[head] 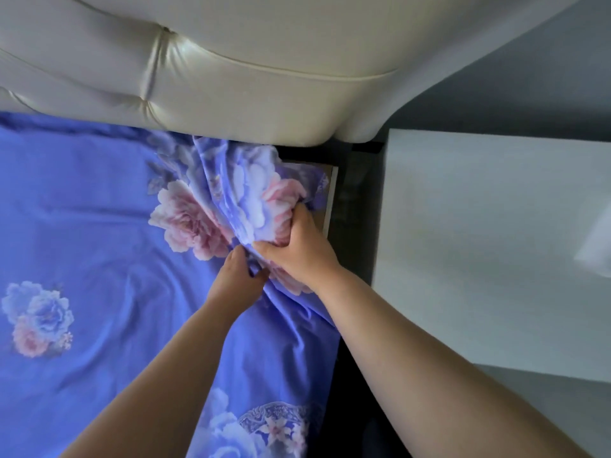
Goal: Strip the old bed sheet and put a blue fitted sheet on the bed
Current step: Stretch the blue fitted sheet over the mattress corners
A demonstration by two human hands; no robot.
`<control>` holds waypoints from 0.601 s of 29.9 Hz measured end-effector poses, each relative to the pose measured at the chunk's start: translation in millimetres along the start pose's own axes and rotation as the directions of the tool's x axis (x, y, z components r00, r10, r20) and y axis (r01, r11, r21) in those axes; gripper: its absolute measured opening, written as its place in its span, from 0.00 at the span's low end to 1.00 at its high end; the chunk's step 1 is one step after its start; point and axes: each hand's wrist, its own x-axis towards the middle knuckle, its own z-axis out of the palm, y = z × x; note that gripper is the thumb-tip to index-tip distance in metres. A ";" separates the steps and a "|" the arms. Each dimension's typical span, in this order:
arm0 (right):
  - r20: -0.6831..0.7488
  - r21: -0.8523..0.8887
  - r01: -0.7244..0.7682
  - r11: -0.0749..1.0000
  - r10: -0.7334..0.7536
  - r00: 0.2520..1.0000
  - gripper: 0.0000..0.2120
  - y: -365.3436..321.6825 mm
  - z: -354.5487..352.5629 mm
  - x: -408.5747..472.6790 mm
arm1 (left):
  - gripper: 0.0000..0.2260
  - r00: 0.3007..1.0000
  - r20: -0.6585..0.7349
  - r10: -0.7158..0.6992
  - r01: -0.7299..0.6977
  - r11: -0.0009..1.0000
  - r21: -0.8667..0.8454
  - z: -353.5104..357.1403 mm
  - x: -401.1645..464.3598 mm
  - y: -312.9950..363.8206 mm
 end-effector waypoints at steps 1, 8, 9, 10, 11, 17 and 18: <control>0.080 -0.033 -0.007 0.999 0.009 0.997 0.41 -3.1 -4.6 1.9 | 0.12 1.000 -0.022 -0.005 0.004 0.999 -0.047 1.0 -1.8 -3.4; 0.515 0.611 -0.463 0.642 0.122 0.848 0.22 13.1 -47.7 46.5 | 0.28 0.956 -0.282 0.081 -0.145 0.966 -0.213 7.7 -30.6 -12.0; 0.454 0.596 -0.471 0.651 0.210 0.866 0.24 21.9 -51.4 57.5 | 0.30 0.939 -0.324 0.120 -0.176 0.973 -0.149 10.9 -31.2 -14.4; 0.331 0.522 -0.468 0.713 0.336 0.882 0.30 29.8 -55.0 68.4 | 0.30 0.925 -0.350 0.146 -0.184 0.980 -0.080 13.9 -31.3 -16.3; 0.160 0.395 -0.486 0.779 0.463 0.872 0.35 37.7 -56.4 78.0 | 0.30 0.922 -0.362 0.138 -0.160 0.987 -0.030 17.2 -31.2 -18.0; -0.355 -0.421 -0.126 0.899 -0.036 0.934 0.27 26.9 -18.1 56.7 | 0.28 0.904 -0.406 -0.136 0.126 0.991 -0.052 36.3 -47.7 -30.1; -0.286 -0.500 0.046 0.865 -0.215 0.934 0.26 22.7 -0.3 47.7 | 0.27 0.892 -0.413 -0.182 0.173 0.983 -0.059 39.5 -52.6 -35.6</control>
